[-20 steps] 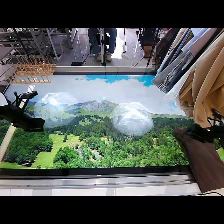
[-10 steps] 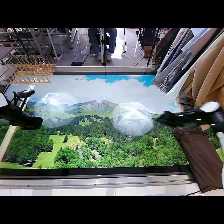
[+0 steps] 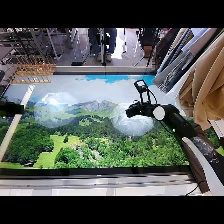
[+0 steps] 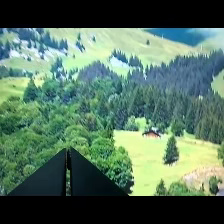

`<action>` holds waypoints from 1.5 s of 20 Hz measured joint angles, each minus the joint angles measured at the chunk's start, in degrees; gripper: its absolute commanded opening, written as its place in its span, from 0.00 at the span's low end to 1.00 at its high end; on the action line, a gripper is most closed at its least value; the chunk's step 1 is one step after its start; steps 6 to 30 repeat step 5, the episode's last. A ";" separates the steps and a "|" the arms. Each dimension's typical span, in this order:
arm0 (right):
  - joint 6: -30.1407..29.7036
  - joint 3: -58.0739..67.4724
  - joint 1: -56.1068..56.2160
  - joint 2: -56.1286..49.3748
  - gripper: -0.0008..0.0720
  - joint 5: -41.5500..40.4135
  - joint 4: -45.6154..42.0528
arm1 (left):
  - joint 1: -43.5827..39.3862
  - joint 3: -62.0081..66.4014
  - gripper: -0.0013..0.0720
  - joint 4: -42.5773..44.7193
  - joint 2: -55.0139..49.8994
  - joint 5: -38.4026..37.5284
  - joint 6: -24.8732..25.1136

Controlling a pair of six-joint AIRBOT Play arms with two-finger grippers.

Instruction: Fold the clothes and pants, and hang the long-sleeved shirts on hangers.

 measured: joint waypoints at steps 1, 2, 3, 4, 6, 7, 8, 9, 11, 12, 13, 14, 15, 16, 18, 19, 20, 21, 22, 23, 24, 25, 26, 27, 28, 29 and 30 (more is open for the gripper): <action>0.11 0.00 0.57 0.02 0.15 -1.55 -0.24 | 0.07 0.00 0.03 0.22 0.15 0.70 -0.22; 0.13 0.00 0.96 0.02 0.15 -2.71 -0.37 | 0.13 0.00 0.03 0.44 0.24 1.25 -0.44; 0.15 0.00 1.27 0.02 0.15 -3.56 -0.44 | 0.15 0.00 0.03 0.59 0.31 1.68 -0.55; 0.17 0.00 1.46 0.02 0.15 -4.24 -0.48 | 0.17 0.00 0.03 0.61 0.35 2.01 -0.63; 0.24 0.00 1.62 0.02 0.15 -4.81 -0.66 | 0.20 0.00 0.03 0.72 0.37 2.27 -0.68; 0.24 0.00 1.62 0.02 0.15 -4.81 -0.66 | 0.20 0.00 0.03 0.72 0.37 2.27 -0.68; 0.24 0.00 1.62 0.02 0.15 -4.81 -0.66 | 0.20 0.00 0.03 0.72 0.37 2.27 -0.68; 0.24 0.00 1.62 0.02 0.15 -4.81 -0.66 | 0.20 0.00 0.03 0.72 0.37 2.27 -0.68; 0.24 0.00 1.62 0.02 0.15 -4.81 -0.66 | 0.20 0.00 0.03 0.72 0.37 2.27 -0.68; 0.24 0.00 1.62 0.02 0.15 -4.81 -0.66 | 0.20 0.00 0.03 0.72 0.37 2.27 -0.68; 0.24 0.00 1.62 0.02 0.15 -4.81 -0.66 | 0.20 0.00 0.03 0.72 0.37 2.27 -0.68; 0.24 0.00 1.62 0.02 0.15 -4.81 -0.66 | 0.20 0.00 0.03 0.72 0.37 2.27 -0.68; 0.24 0.00 1.62 0.02 0.15 -4.81 -0.66 | 0.20 0.00 0.03 0.72 0.37 2.27 -0.68; 0.24 0.00 1.62 0.02 0.15 -4.81 -0.66 | 0.20 0.00 0.03 0.72 0.37 2.27 -0.68; 0.24 0.00 1.62 0.02 0.15 -4.81 -0.66 | 0.20 0.00 0.03 0.72 0.37 2.27 -0.68; 0.24 0.00 1.62 0.02 0.15 -4.81 -0.66 | 0.20 0.00 0.03 0.72 0.37 2.27 -0.68; 0.24 0.00 1.62 0.02 0.15 -4.81 -0.66 | 0.20 0.00 0.03 0.72 0.37 2.27 -0.68; 0.24 0.00 1.62 0.02 0.15 -4.81 -0.66 | 0.20 0.00 0.03 0.72 0.37 2.27 -0.68; 0.24 0.00 1.62 0.02 0.15 -4.81 -0.66 | 0.20 0.00 0.03 0.72 0.37 2.27 -0.68; 0.24 0.00 1.62 0.02 0.15 -4.81 -0.66 | 0.20 0.00 0.03 0.72 0.37 2.27 -0.68; 0.24 0.00 1.62 0.02 0.15 -4.81 -0.66 | 0.20 0.00 0.03 0.72 0.37 2.27 -0.68; 0.24 0.00 1.62 0.02 0.15 -4.81 -0.66 | 0.20 0.00 0.03 0.72 0.37 2.27 -0.68; 0.24 0.00 1.62 0.02 0.15 -4.81 -0.66 | 0.20 0.00 0.03 0.72 0.37 2.27 -0.68; 0.24 0.00 1.62 0.02 0.15 -4.81 -0.66 | 0.20 0.00 0.03 0.72 0.37 2.27 -0.68; 0.24 0.00 1.62 0.02 0.15 -4.81 -0.66 | 0.20 0.00 0.03 0.72 0.37 2.27 -0.68; 0.24 0.00 1.62 0.02 0.15 -4.81 -0.66 | 0.20 0.00 0.03 0.72 0.37 2.27 -0.68; 0.24 0.00 1.62 0.02 0.15 -4.81 -0.66 | 0.20 0.00 0.03 0.72 0.37 2.27 -0.68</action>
